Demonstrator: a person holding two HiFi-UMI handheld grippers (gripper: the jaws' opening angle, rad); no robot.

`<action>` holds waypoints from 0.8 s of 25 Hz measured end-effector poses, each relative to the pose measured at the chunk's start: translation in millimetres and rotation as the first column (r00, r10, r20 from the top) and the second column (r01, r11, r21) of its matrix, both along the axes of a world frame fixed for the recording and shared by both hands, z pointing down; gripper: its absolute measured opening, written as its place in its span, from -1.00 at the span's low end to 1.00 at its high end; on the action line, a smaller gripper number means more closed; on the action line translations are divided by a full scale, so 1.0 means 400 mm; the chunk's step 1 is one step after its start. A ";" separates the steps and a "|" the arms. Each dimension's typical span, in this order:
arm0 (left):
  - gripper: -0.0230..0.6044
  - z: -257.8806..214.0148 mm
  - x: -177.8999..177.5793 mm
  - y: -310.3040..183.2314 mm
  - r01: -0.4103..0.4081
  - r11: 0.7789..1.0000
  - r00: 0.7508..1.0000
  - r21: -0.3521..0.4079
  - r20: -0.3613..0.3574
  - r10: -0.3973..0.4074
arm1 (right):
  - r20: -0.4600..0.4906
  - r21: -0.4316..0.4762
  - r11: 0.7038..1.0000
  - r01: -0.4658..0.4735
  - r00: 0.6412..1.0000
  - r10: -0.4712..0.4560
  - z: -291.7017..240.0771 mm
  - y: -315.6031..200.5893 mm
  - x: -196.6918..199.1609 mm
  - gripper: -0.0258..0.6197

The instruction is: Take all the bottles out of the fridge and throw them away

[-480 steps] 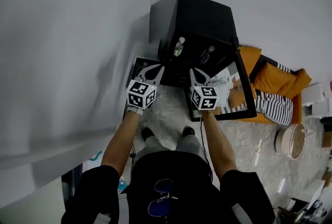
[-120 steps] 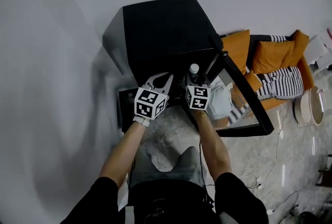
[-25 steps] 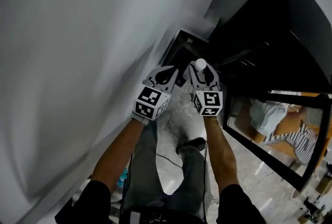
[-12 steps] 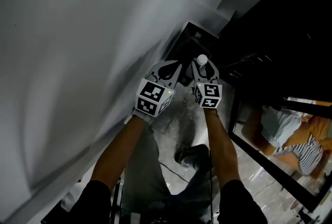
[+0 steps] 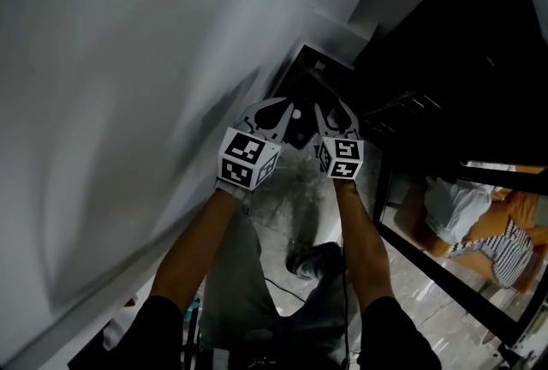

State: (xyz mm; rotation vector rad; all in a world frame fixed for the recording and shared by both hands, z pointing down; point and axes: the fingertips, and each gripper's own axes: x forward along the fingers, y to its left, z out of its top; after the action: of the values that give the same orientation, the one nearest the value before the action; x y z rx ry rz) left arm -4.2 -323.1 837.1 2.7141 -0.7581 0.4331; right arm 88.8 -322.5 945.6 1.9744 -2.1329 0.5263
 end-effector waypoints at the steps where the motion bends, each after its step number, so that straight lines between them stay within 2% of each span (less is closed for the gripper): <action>1: -0.93 -0.026 0.007 0.004 0.000 1.000 1.000 -0.001 -0.002 0.000 | 0.001 0.002 1.000 -0.002 1.000 0.002 -0.033 0.012 0.005 -0.28; 4: -0.93 -0.120 0.026 0.022 -0.002 1.000 1.000 -0.006 -0.011 0.002 | 0.011 0.017 1.000 -0.009 1.000 0.009 -0.158 0.060 0.017 -0.33; 11: -0.93 -0.421 0.055 0.117 -0.005 1.000 1.000 -0.023 -0.020 0.005 | 0.015 0.012 0.998 -0.068 0.998 0.067 -0.533 0.204 0.043 -0.89; 16: -0.93 -0.634 0.135 0.161 -0.059 0.998 0.997 -0.006 -0.056 0.058 | 0.035 0.057 0.991 -0.122 0.992 0.120 -0.810 0.253 0.112 -0.90; 20: -0.93 -0.766 0.202 0.226 -0.120 0.993 0.990 -0.003 -0.072 0.120 | 0.022 0.070 0.984 -0.162 0.987 0.161 -0.983 0.329 0.181 -0.90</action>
State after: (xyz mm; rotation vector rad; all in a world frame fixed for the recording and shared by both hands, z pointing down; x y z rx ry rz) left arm 76.7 -232.8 530.9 2.7614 -0.5750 0.3613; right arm 161.4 -190.9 552.3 2.2027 -2.0395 0.4998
